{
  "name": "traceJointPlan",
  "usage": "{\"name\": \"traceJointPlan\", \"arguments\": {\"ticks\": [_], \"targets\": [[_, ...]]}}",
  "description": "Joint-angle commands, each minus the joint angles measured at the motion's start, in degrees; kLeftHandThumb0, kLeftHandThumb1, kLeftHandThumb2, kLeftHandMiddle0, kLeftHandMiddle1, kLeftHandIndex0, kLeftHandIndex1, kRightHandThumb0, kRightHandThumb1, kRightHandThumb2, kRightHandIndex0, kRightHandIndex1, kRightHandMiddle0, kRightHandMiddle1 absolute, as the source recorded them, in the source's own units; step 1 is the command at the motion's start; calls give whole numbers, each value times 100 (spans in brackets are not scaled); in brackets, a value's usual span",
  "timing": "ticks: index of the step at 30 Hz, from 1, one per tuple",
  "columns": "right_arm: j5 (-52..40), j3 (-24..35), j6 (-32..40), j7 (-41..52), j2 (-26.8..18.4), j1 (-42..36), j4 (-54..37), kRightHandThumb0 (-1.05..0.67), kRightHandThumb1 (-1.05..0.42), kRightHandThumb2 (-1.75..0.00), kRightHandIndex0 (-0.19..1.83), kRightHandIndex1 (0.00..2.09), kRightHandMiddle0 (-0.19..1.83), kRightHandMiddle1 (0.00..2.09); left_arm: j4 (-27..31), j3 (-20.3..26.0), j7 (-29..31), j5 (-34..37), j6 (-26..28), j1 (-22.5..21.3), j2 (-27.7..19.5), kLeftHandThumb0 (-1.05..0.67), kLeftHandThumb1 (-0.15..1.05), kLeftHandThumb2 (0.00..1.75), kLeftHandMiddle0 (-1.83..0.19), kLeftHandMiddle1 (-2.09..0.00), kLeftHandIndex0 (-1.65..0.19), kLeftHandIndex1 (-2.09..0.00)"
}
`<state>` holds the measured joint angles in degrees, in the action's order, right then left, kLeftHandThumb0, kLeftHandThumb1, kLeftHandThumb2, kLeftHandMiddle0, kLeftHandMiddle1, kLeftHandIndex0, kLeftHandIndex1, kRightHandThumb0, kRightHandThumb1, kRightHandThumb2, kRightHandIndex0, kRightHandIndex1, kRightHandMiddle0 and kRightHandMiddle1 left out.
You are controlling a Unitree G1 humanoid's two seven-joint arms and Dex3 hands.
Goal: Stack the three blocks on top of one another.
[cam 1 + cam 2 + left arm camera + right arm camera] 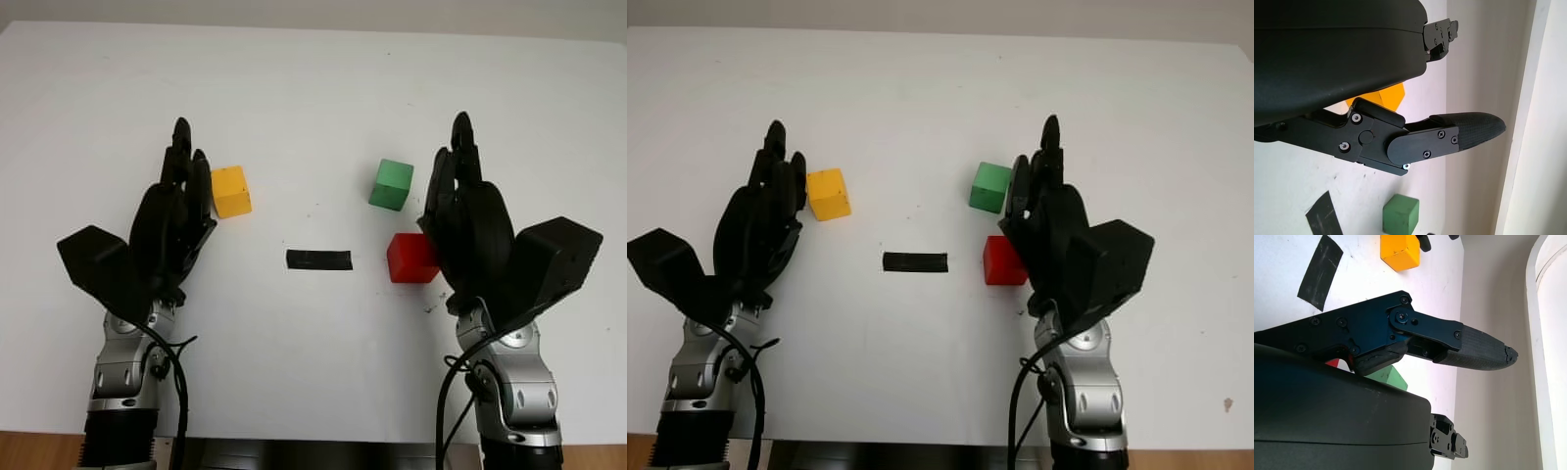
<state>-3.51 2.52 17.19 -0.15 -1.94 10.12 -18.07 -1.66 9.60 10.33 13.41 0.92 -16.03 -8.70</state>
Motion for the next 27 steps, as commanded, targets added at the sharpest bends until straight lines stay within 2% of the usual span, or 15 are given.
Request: {"name": "traceJointPlan", "arguments": {"ticks": [1,9,12,13,15,17,19,21,23,25,27], "targets": [[-34,-3,-81,2,40,-74,-115,-79,-105,-73,-19,0,-19,0,108,42,-45,-45,-56,3,-33,-84,105,57,19,-4,18,-3],[-31,128,-72,25,-101,-15,-83,-77,-105,-70,-19,0,-19,0,23,109,-36,-39,-73,-154,-128,-81,105,60,19,-3,18,-4],[185,306,37,-143,-249,-91,-415,-70,-105,-50,-15,3,-12,4,19,93,-49,-54,-91,-146,-105,-80,105,60,19,-3,18,-4],[457,321,-52,-208,-408,-147,-512,-67,-105,-36,-3,9,0,10,30,92,-69,-66,-84,-135,-100,-80,105,60,19,-2,18,-4],[819,400,-217,-143,-755,-259,-705,-64,-105,-19,14,17,15,19,56,95,-72,-68,-79,-102,-101,-81,105,60,19,-3,18,-5],[871,540,-239,120,-1075,-379,-967,-59,-98,-8,25,19,11,54,59,97,-41,-55,-104,-74,-107,-81,105,60,19,-2,18,-5],[1021,637,-234,500,-1549,-528,-1241,-52,-91,-4,27,20,8,69,59,89,-50,-54,-112,-56,-82,-81,105,61,19,-1,19,-4],[1598,635,-367,837,-2191,-700,-1446,-50,-85,-5,33,18,20,58,56,75,-75,-48,-108,-44,-37,-81,105,60,19,-1,19,-4],[2174,613,-482,1046,-2647,-836,-1614,-54,-78,-5,43,13,44,29,38,63,-95,-53,-107,-42,0,-81,105,60,19,-2,18,-5],[2538,592,-444,1237,-2886,-934,-1825,-54,-72,-4,48,11,56,20,18,50,-111,-59,-117,-52,35,-82,105,58,19,-3,19,-5],[2777,569,-362,1452,-3023,-1019,-2007,-53,-70,-5,47,9,58,15,-1,36,-137,-72,-123,-68,60,-83,105,58,19,-3,18,-5]]}}
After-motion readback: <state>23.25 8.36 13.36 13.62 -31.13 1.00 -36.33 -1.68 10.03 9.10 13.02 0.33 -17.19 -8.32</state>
